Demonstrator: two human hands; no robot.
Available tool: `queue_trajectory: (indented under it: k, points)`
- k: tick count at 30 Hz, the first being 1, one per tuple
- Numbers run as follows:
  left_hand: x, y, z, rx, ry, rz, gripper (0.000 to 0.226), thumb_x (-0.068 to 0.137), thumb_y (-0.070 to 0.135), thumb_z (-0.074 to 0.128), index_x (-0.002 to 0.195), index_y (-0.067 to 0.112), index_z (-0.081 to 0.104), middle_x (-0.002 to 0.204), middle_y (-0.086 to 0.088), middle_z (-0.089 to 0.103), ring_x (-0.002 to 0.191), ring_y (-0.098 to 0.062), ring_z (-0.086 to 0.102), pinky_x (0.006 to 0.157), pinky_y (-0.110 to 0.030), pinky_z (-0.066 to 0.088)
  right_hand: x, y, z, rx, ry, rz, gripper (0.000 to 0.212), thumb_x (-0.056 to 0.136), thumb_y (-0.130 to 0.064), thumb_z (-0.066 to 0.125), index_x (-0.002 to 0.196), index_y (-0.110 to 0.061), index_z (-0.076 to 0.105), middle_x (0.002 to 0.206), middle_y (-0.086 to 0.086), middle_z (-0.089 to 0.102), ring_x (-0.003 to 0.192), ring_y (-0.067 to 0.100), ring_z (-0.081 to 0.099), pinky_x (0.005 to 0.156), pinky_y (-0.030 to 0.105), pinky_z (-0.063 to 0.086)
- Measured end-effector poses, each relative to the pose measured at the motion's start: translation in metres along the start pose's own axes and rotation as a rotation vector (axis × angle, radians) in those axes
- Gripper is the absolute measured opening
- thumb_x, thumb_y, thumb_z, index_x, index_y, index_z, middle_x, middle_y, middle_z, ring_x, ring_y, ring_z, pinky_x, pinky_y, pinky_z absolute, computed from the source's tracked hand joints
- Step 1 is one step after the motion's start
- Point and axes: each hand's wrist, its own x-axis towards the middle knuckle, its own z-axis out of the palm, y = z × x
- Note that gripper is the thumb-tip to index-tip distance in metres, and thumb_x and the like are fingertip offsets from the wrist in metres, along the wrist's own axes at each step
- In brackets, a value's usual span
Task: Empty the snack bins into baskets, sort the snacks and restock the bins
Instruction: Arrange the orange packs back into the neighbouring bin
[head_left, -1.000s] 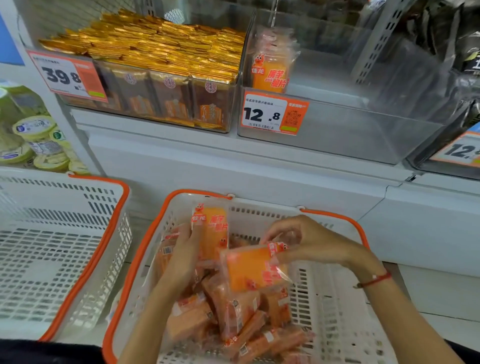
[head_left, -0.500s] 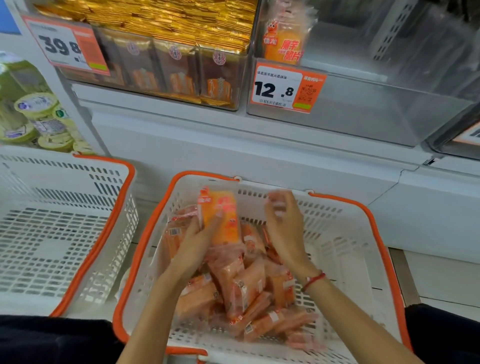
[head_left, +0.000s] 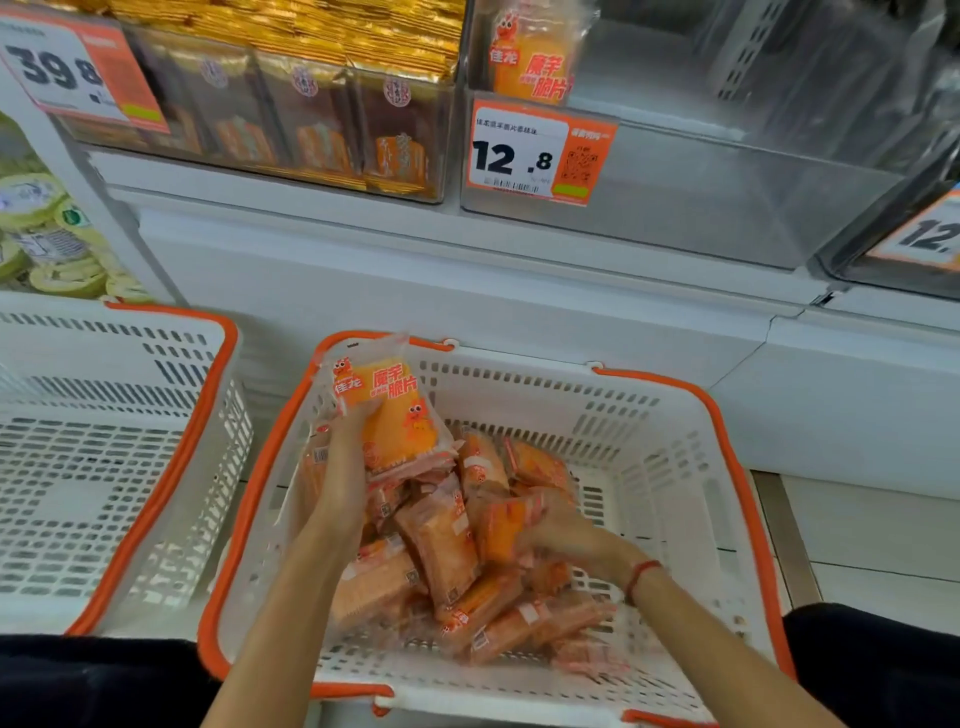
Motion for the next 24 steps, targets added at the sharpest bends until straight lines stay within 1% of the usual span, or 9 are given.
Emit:
queue_trajectory:
  k: [4, 6, 8, 11, 14, 16, 19, 21, 24]
  points:
    - [0.003, 0.001, 0.0, 0.117, -0.012, 0.003, 0.067, 0.086, 0.062, 0.056, 0.142, 0.029, 0.041, 0.128, -0.005, 0.062, 0.111, -0.027, 0.063, 0.098, -0.053, 0.048, -0.031, -0.034, -0.056, 0.461, -0.129, -0.021, 0.016, 0.083, 0.012, 0.06, 0.089, -0.002, 0.062, 0.071, 0.007, 0.061, 0.072, 0.019, 0.063, 0.085, 0.039, 0.053]
    - [0.003, 0.001, 0.003, 0.199, -0.028, -0.013, 0.071, 0.086, 0.062, 0.055, 0.145, 0.028, 0.037, 0.13, -0.004, 0.06, 0.112, -0.026, 0.062, 0.1, -0.05, 0.046, -0.043, -0.042, -0.072, 0.582, -0.072, -0.064, 0.018, 0.085, 0.011, 0.056, 0.083, -0.005, 0.064, 0.075, 0.006, 0.065, 0.077, 0.018, 0.066, 0.073, 0.033, 0.058]
    - [0.002, -0.002, 0.006, 0.284, -0.034, -0.022, 0.066, 0.091, 0.055, 0.051, 0.147, 0.025, 0.034, 0.131, -0.004, 0.057, 0.113, -0.024, 0.06, 0.096, -0.041, 0.046, -0.058, -0.064, -0.086, 0.545, -0.097, -0.156, 0.026, 0.076, -0.002, 0.069, 0.102, -0.007, 0.066, 0.093, 0.007, 0.071, 0.089, 0.021, 0.069, 0.071, 0.032, 0.058]
    - [-0.001, -0.008, 0.01, 0.324, -0.054, -0.053, 0.063, 0.089, 0.054, 0.052, 0.142, 0.022, 0.039, 0.127, -0.003, 0.059, 0.106, -0.022, 0.061, 0.093, -0.04, 0.048, -0.075, -0.086, -0.097, 0.31, -0.155, -0.193, 0.076, 0.056, -0.019, 0.083, 0.128, -0.012, 0.056, 0.114, 0.007, 0.068, 0.108, 0.023, 0.065, 0.079, 0.03, 0.055]
    - [-0.003, -0.009, 0.016, 0.293, -0.083, -0.076, 0.052, 0.09, 0.051, 0.052, 0.134, 0.023, 0.045, 0.121, -0.002, 0.063, 0.102, -0.02, 0.064, 0.09, -0.042, 0.051, -0.086, -0.111, -0.095, 0.388, -0.116, -0.345, 0.069, 0.07, -0.011, 0.08, 0.133, -0.024, 0.055, 0.122, 0.002, 0.066, 0.112, 0.021, 0.064, 0.079, 0.031, 0.055]
    - [-0.005, -0.009, 0.024, 0.244, -0.098, -0.078, 0.049, 0.093, 0.046, 0.051, 0.135, 0.023, 0.042, 0.123, -0.001, 0.062, 0.103, -0.018, 0.064, 0.086, -0.039, 0.052, -0.09, -0.13, -0.083, 0.606, -0.038, -0.454, 0.057, 0.074, -0.002, 0.066, 0.125, -0.028, 0.059, 0.114, -0.002, 0.069, 0.108, 0.02, 0.065, 0.085, 0.038, 0.056]
    - [-0.01, -0.003, 0.04, 0.077, -0.088, -0.122, 0.054, 0.096, 0.041, 0.05, 0.143, 0.02, 0.035, 0.132, -0.006, 0.057, 0.104, -0.019, 0.062, 0.067, -0.03, 0.056, -0.086, -0.144, -0.053, 0.878, 0.129, -0.497, 0.023, 0.071, -0.005, 0.066, 0.087, -0.018, 0.056, 0.085, 0.0, 0.073, 0.092, 0.019, 0.068, 0.088, 0.034, 0.054]
    - [-0.015, 0.005, 0.052, -0.055, -0.093, -0.138, 0.051, 0.099, 0.036, 0.047, 0.144, 0.016, 0.035, 0.133, -0.009, 0.056, 0.098, -0.019, 0.063, 0.05, -0.023, 0.055, -0.082, -0.145, -0.032, 0.862, 0.241, -0.487, 0.024, 0.071, -0.011, 0.073, 0.08, -0.015, 0.052, 0.086, 0.009, 0.074, 0.085, 0.022, 0.07, 0.075, 0.029, 0.056]
    - [-0.019, 0.017, 0.062, -0.057, -0.143, -0.031, 0.045, 0.101, 0.042, 0.039, 0.139, 0.019, 0.045, 0.126, -0.008, 0.064, 0.096, -0.019, 0.069, 0.06, -0.024, 0.056, -0.08, -0.145, -0.01, 0.67, 0.41, -0.436, 0.038, 0.069, -0.028, 0.081, 0.085, -0.013, 0.05, 0.091, 0.009, 0.072, 0.082, 0.017, 0.071, 0.069, 0.025, 0.054]
